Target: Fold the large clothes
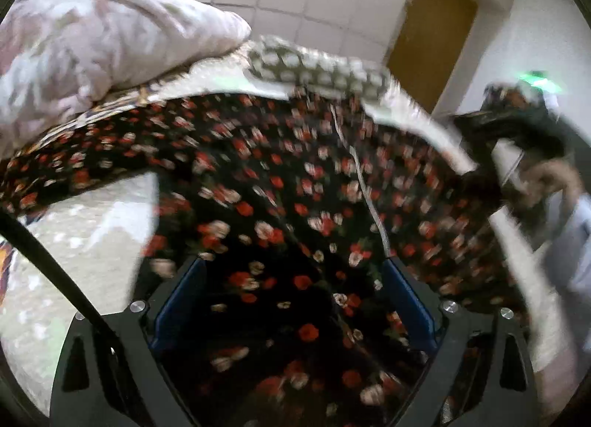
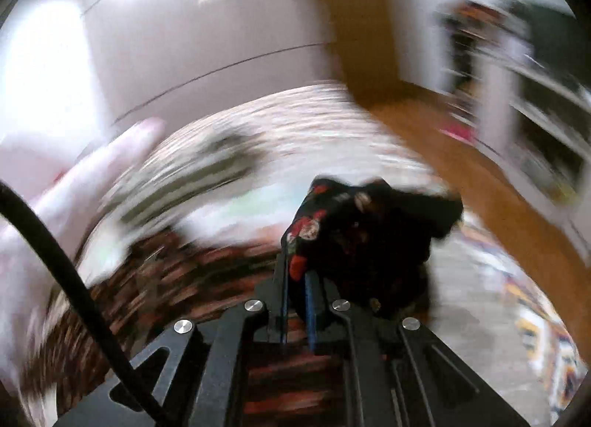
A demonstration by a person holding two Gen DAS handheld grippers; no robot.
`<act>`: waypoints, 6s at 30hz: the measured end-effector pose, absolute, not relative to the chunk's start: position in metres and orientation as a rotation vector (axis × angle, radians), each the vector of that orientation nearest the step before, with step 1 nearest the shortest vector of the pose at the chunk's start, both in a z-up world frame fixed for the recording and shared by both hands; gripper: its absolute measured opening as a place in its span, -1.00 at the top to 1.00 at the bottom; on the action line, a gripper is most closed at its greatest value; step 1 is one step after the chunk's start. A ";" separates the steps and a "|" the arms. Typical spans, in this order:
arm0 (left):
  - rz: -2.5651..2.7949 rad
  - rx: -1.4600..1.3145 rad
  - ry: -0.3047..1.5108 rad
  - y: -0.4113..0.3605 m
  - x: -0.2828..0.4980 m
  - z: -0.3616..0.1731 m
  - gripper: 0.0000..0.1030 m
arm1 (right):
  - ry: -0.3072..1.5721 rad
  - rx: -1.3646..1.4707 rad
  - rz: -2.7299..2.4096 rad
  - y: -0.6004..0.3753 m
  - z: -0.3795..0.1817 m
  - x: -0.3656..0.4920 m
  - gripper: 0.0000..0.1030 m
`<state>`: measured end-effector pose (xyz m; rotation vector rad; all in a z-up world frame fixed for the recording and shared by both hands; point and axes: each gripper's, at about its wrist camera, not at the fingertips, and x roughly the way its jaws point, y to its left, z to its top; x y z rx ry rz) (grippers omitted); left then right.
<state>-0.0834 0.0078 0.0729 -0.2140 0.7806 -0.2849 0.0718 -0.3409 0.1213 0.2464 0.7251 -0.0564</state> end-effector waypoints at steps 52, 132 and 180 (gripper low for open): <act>-0.450 -0.263 1.101 0.020 0.197 0.038 0.14 | 0.989 0.313 -0.039 -0.367 0.010 0.114 -0.52; 0.151 -0.572 0.818 0.278 -0.072 0.045 -0.45 | 1.029 0.171 0.638 0.012 0.041 0.125 0.62; -0.526 -0.322 0.943 -0.148 0.132 0.131 0.74 | 0.748 0.582 0.102 -0.378 0.059 -0.081 0.37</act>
